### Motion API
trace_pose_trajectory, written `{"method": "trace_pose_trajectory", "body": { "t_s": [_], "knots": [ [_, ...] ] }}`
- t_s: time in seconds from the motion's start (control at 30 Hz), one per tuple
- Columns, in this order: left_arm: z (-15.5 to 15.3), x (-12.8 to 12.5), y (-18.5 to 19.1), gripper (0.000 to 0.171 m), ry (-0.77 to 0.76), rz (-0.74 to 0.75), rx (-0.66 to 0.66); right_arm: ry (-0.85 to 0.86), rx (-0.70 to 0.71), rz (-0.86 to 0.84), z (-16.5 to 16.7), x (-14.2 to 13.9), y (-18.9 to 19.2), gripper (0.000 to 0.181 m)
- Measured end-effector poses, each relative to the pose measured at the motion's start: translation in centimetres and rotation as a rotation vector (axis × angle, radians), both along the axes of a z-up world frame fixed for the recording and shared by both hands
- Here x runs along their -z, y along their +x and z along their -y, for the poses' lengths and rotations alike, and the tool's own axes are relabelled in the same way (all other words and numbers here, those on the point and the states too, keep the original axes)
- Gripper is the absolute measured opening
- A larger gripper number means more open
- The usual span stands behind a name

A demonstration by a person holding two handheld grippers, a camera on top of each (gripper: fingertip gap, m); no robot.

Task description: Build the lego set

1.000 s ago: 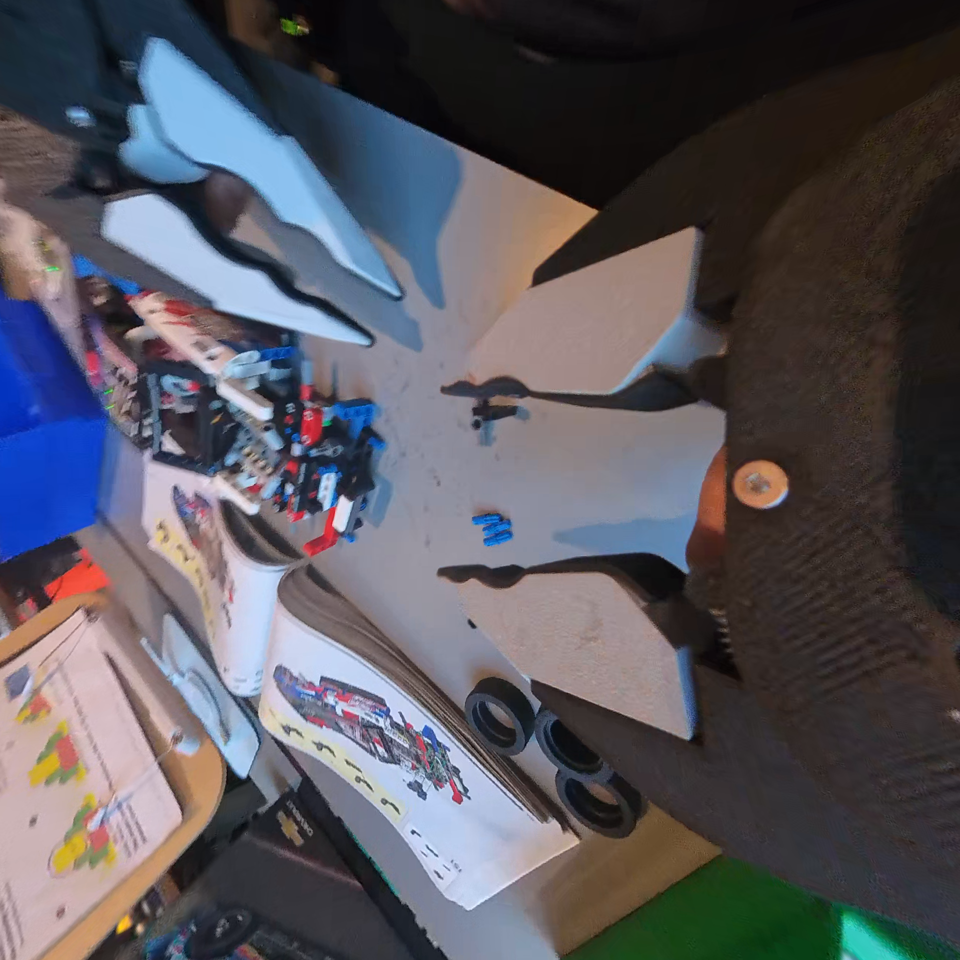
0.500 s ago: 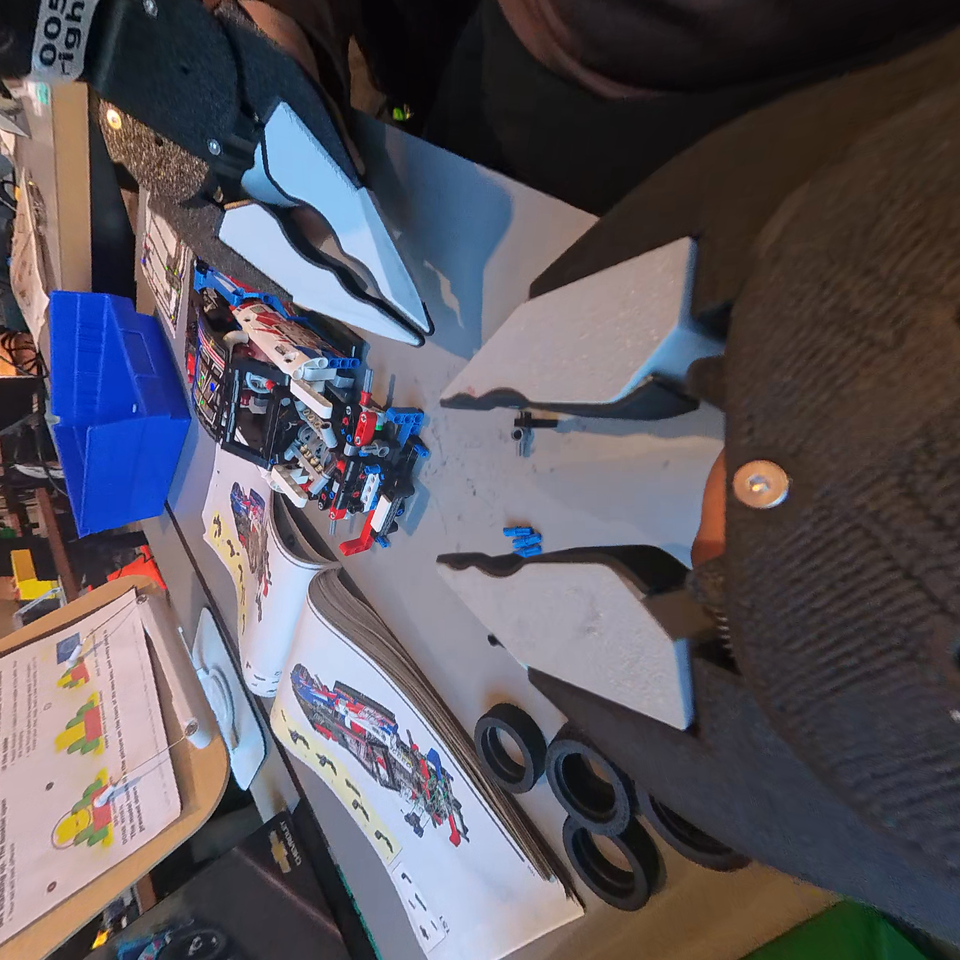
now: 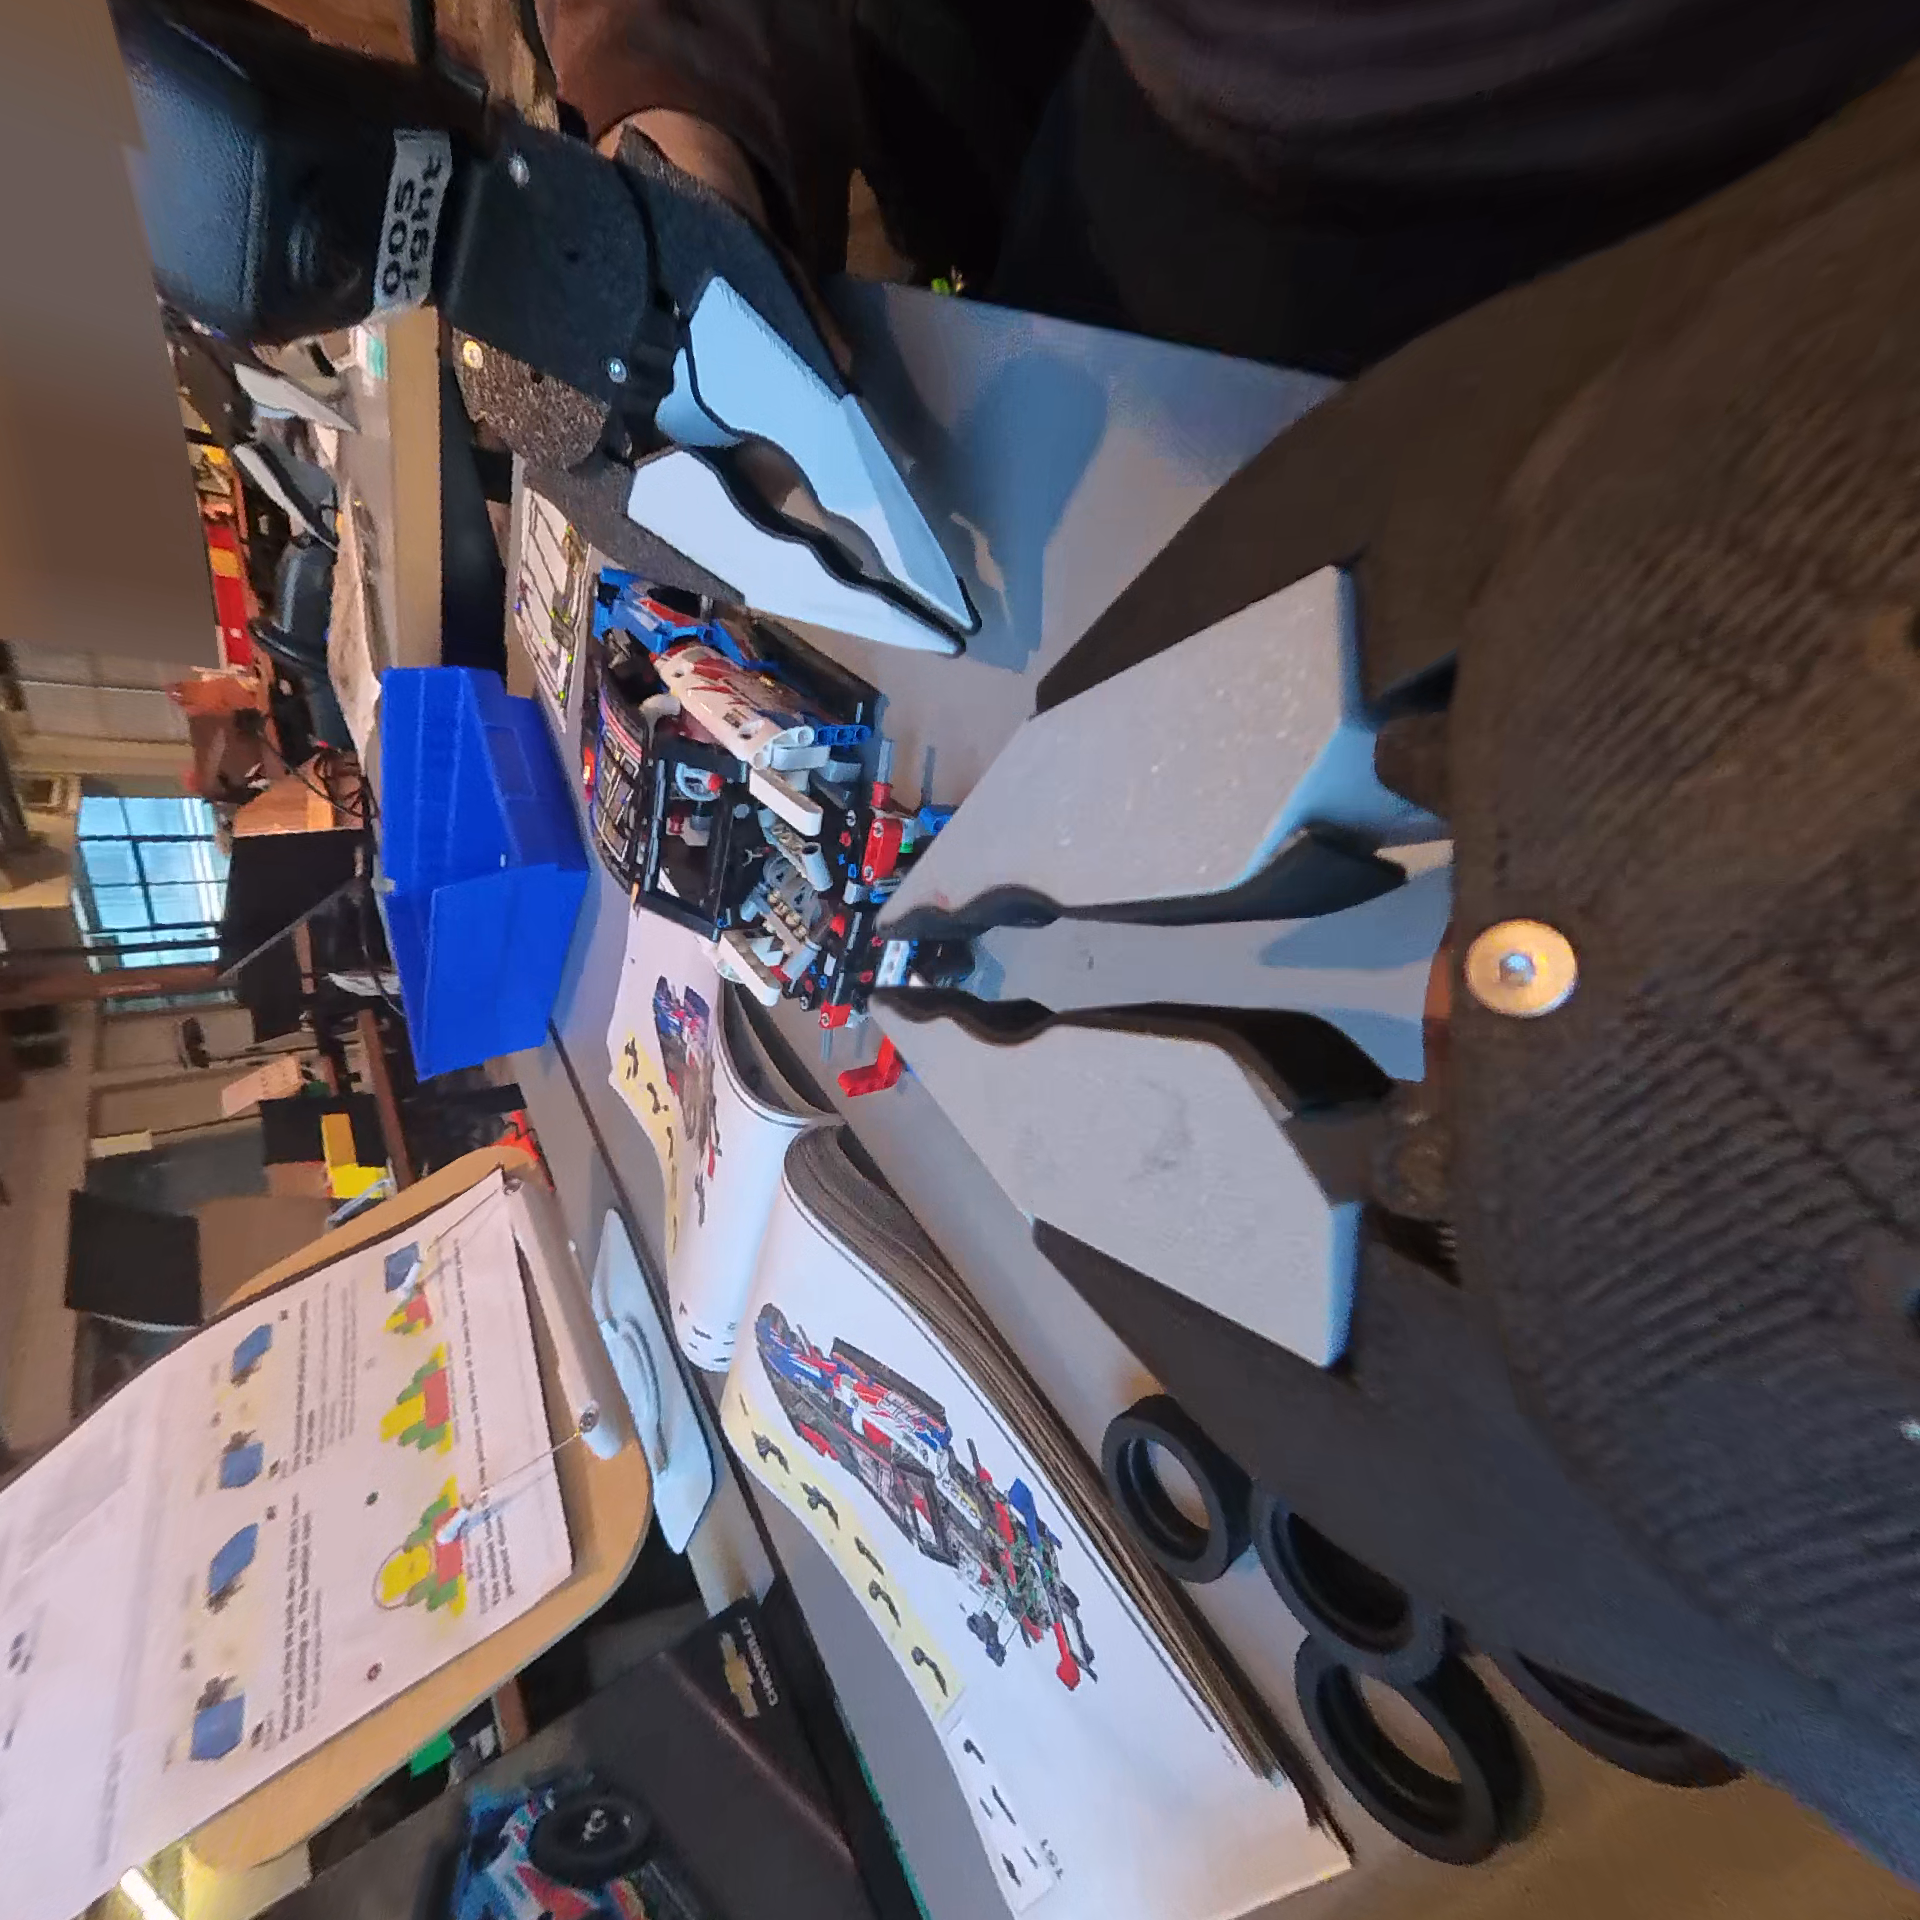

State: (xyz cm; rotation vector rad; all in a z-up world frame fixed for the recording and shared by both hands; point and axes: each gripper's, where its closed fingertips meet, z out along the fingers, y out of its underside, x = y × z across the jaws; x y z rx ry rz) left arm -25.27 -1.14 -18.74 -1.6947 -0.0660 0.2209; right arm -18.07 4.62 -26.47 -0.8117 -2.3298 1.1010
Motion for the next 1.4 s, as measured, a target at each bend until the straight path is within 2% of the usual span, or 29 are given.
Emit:
{"method": "trace_pose_trajectory", "body": {
  "t_s": [0.1, 0.27, 0.53, 0.7, 0.77, 0.83, 0.97, 1.07, 1.17, 1.23, 1.3, 1.4],
  "knots": [
    [-0.2, 0.0, -0.8, 0.016, 0.004, 0.011, -0.038, -0.069, 0.006, 0.044, -0.6, -0.3, 0.0, 0.001],
    [-0.1, -0.3, -2.2, 0.013, 0.035, 0.057, -0.085, -0.184, -0.036, 0.097, -0.5, -1.1, 0.2, 0.0],
    [-0.4, -0.2, -3.1, 0.013, 0.035, 0.078, -0.123, -0.143, -0.131, 0.1, 0.4, -0.7, 0.1, 0.0],
    [0.1, -0.9, -2.6, 0.013, 0.087, 0.071, -0.1, -0.116, -0.117, 0.065, 0.4, -0.7, 0.0, 0.0],
    [0.5, -0.7, -2.2, 0.016, 0.075, 0.121, -0.071, -0.099, -0.099, 0.058, 0.2, -0.5, -0.2, 0.0],
    [1.5, 0.5, -2.0, 0.029, -0.005, 0.17, -0.076, -0.083, -0.067, 0.026, -0.1, -0.7, -0.4, 0.0],
    [5.0, 2.9, -3.3, 0.027, -0.172, 0.182, -0.232, -0.063, -0.01, -0.006, -0.8, -0.7, -0.8, 0.0],
    [6.2, 4.7, -3.8, 0.025, -0.316, 0.176, -0.257, -0.069, 0.01, 0.01, -1.0, -0.6, -1.0, 0.0],
    [5.3, 5.4, -5.3, 0.023, -0.493, 0.087, -0.282, -0.062, 0.021, 0.012, -1.1, -0.5, -1.1, 0.0],
    [3.9, 5.6, -5.7, 0.024, -0.61, 0.051, -0.226, -0.052, 0.026, 0.003, -1.1, -0.5, -1.2, 0.0],
    [2.8, 6.1, -6.3, 0.024, -0.695, 0.048, -0.156, -0.05, 0.02, -0.001, -1.0, -0.5, -1.0, 0.0],
    [2.5, 7.7, -8.4, 0.026, -0.819, 0.08, -0.117, -0.054, 0.001, 0.001, -0.8, -0.6, -0.4, 0.0]
  ]
}}
